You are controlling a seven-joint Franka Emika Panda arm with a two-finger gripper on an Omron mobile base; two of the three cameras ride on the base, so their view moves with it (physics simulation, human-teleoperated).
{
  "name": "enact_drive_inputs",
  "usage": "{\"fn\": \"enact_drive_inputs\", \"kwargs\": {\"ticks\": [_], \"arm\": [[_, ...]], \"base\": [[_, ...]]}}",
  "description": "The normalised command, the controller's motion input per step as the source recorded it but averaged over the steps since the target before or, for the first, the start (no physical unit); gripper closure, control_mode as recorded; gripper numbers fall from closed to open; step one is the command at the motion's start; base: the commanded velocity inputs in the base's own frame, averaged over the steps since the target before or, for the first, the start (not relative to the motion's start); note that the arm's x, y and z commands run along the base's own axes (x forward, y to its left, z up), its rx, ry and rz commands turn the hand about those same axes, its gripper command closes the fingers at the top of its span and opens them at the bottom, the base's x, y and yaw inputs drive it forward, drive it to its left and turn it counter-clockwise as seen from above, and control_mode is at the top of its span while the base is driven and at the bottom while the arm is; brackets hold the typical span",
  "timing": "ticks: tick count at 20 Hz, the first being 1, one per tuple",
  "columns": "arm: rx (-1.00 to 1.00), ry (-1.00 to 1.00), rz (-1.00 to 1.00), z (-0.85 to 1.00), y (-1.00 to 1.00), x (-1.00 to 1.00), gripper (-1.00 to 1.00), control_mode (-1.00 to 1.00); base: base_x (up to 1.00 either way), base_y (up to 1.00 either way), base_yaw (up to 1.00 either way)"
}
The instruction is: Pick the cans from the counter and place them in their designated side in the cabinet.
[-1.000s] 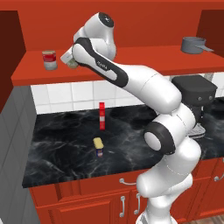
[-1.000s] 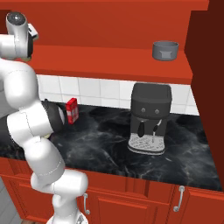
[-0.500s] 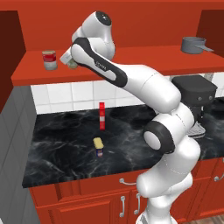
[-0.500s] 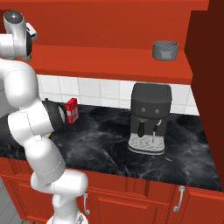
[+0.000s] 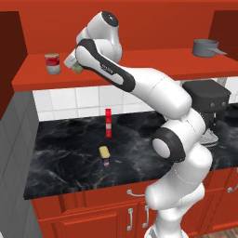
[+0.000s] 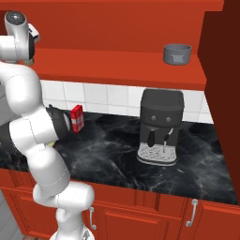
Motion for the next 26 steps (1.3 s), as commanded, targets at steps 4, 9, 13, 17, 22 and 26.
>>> {"fn": "enact_drive_inputs", "kwargs": {"ticks": [4,9,13,17,22,26], "arm": [[0.00,-0.05,0.03,0.01,0.00,0.10,-1.00,-1.00],[0.00,-0.06,0.04,0.05,0.00,0.23,-1.00,-1.00],[0.01,-0.07,0.05,0.13,0.00,0.30,-1.00,-1.00],[0.02,-0.12,0.07,0.21,-0.01,0.11,-1.00,-1.00],[0.02,-0.14,0.08,0.11,0.00,-0.10,-1.00,-1.00],[0.01,-0.17,0.07,0.00,0.00,-0.29,-1.00,-1.00]], "base": [[0.00,0.00,0.00],[0.00,0.00,0.00],[0.00,0.00,0.00],[0.00,0.00,0.00],[0.00,0.00,0.00],[0.00,0.00,0.00]]}}
